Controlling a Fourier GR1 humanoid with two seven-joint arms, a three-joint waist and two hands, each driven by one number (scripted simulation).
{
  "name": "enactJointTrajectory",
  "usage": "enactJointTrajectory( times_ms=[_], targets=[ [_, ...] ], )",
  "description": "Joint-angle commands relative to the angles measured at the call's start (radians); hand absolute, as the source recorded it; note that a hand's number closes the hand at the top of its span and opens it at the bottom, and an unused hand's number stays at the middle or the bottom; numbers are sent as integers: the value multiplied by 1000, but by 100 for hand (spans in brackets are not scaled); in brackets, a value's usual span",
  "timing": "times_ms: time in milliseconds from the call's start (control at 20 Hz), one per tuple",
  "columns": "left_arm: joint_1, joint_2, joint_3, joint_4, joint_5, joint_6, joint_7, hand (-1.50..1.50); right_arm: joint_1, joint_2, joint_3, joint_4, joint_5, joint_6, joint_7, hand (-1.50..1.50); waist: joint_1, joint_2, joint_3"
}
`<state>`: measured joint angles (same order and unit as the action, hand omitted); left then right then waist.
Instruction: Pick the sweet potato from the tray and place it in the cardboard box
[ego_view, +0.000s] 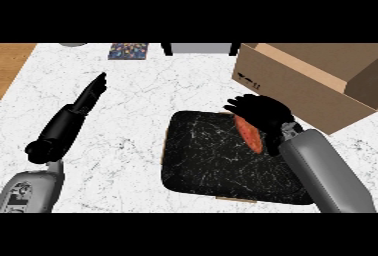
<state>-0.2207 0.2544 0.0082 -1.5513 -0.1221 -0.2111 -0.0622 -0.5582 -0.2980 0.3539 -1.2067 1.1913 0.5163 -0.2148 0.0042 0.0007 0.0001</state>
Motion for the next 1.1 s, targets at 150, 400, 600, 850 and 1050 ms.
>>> enactJointTrajectory(
  times_ms=[150, 400, 600, 850, 1050],
  targets=[
    [32, 10, 26, 0, 4, -48, -40, 0, 43, -15, -20, 90, 40, -89, -129, -150, -1, 0, 0],
    [11, -11, 15, 6, -20, -30, -19, 0, 6, 40, -4, 122, 68, -219, -194, 150, 3, 1, 0],
    [2, -44, -4, -62, -29, -10, 71, 0, -5, 21, -45, 129, 75, -278, -247, 150, 0, 0, 0],
    [21, -17, 22, 34, -47, -31, -80, 0, -36, 192, -47, 237, 103, -349, -145, 150, 6, 3, 0],
    [-51, -21, 24, 22, -22, -42, 5, 0, -140, 292, -90, 305, -38, -297, 44, 150, 34, 9, 1]
  ],
)
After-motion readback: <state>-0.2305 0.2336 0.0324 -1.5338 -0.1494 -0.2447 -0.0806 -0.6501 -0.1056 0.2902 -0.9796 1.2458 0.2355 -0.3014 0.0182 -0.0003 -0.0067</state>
